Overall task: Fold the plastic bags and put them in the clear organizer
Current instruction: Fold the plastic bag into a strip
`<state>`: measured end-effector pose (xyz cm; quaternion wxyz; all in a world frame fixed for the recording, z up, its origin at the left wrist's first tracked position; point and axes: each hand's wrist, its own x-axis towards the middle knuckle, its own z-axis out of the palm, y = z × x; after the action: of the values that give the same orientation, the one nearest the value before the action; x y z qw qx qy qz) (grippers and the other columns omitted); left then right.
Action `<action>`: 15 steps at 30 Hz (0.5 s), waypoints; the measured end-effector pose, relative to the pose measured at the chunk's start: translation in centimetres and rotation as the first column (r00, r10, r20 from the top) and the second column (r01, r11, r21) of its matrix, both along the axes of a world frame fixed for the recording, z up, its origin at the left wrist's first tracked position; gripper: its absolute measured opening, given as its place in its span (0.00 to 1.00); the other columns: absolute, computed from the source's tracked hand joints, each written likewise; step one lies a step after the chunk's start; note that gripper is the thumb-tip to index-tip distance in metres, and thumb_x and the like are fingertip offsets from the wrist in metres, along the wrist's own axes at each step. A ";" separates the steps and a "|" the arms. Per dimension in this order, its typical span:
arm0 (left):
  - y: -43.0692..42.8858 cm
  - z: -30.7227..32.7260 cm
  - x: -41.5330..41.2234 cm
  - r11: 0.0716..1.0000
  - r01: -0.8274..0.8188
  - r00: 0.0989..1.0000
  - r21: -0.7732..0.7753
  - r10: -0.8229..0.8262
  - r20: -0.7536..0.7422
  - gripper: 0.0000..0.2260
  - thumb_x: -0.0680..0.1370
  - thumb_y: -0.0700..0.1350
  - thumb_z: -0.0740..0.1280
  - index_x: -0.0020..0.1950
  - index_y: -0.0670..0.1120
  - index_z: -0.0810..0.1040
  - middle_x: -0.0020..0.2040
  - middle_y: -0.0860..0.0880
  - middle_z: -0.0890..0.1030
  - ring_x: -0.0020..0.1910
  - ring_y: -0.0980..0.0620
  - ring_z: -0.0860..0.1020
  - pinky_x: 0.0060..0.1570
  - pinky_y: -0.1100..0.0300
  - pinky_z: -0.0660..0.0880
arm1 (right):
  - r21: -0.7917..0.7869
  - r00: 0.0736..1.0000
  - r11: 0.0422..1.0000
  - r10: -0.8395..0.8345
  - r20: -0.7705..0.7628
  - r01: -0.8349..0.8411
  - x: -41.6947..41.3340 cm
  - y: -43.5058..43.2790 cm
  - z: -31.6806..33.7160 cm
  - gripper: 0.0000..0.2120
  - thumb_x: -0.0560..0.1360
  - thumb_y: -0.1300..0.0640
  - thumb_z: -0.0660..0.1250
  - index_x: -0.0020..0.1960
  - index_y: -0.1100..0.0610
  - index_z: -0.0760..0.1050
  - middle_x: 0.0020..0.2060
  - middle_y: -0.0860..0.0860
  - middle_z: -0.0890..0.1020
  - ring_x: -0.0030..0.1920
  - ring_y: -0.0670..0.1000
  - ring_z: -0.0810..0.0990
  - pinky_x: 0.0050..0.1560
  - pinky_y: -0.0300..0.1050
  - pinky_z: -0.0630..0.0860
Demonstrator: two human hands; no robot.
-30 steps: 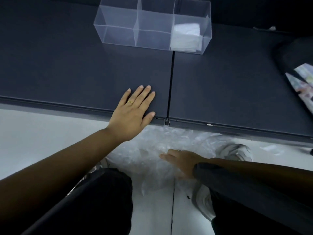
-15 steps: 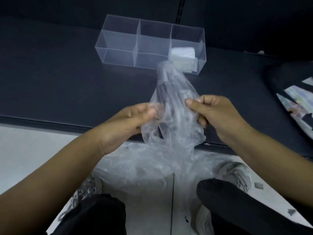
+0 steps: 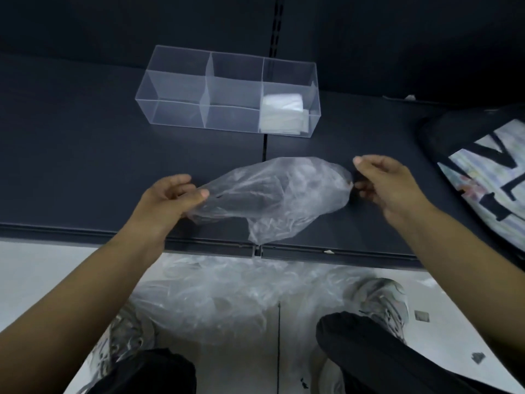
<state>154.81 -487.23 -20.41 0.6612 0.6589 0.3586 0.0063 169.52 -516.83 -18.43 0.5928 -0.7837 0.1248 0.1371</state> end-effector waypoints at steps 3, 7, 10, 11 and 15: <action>-0.3 1.0 -0.2 0.907 0.237 0.962 0.347 -0.270 0.049 0.42 0.62 0.62 0.74 0.73 0.59 0.62 0.72 0.60 0.62 0.70 0.59 0.62 0.61 0.66 0.62 | -0.084 0.966 0.981 0.190 0.177 -0.177 -1.2 -0.6 0.1 0.13 0.78 0.51 0.66 0.61 0.50 0.74 0.52 0.47 0.78 0.45 0.42 0.78 0.44 0.34 0.73; -3.9 2.3 1.4 0.421 0.389 0.759 0.820 -0.651 -0.026 0.51 0.59 0.73 0.66 0.77 0.59 0.52 0.76 0.64 0.49 0.76 0.60 0.44 0.74 0.53 0.43 | -0.205 0.784 0.808 0.587 0.200 -0.553 -2.3 -1.6 0.5 0.24 0.75 0.57 0.69 0.69 0.43 0.67 0.66 0.44 0.70 0.65 0.37 0.70 0.62 0.30 0.68; -7.2 2.5 4.1 0.155 0.379 0.634 0.912 -0.762 -0.134 0.49 0.65 0.69 0.69 0.78 0.53 0.51 0.79 0.54 0.50 0.77 0.57 0.42 0.73 0.57 0.35 | -0.454 0.680 0.671 0.712 0.173 -0.587 -2.2 -1.2 0.2 0.26 0.71 0.59 0.74 0.66 0.45 0.71 0.70 0.44 0.65 0.72 0.45 0.61 0.72 0.41 0.58; -7.8 2.5 4.9 0.129 0.367 0.616 0.921 -0.775 -0.137 0.47 0.66 0.67 0.70 0.78 0.52 0.53 0.79 0.53 0.52 0.77 0.55 0.43 0.73 0.57 0.35 | -0.464 0.696 0.697 0.686 0.209 -0.547 -2.2 -0.7 0.2 0.20 0.71 0.59 0.74 0.60 0.47 0.75 0.69 0.45 0.66 0.71 0.47 0.63 0.72 0.43 0.59; -8.7 2.9 6.8 0.317 0.376 0.614 0.871 -0.789 0.023 0.33 0.68 0.62 0.72 0.70 0.52 0.71 0.74 0.55 0.65 0.76 0.55 0.54 0.73 0.61 0.41 | -0.196 0.782 0.851 0.526 0.334 -0.488 -2.0 1.1 1.1 0.03 0.72 0.58 0.72 0.40 0.54 0.80 0.51 0.49 0.80 0.51 0.44 0.78 0.57 0.40 0.72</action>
<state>161.56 -495.88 -17.55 0.3039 0.9421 -0.1227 0.0702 167.52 -515.70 -17.34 0.5071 -0.8279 -0.1996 0.1325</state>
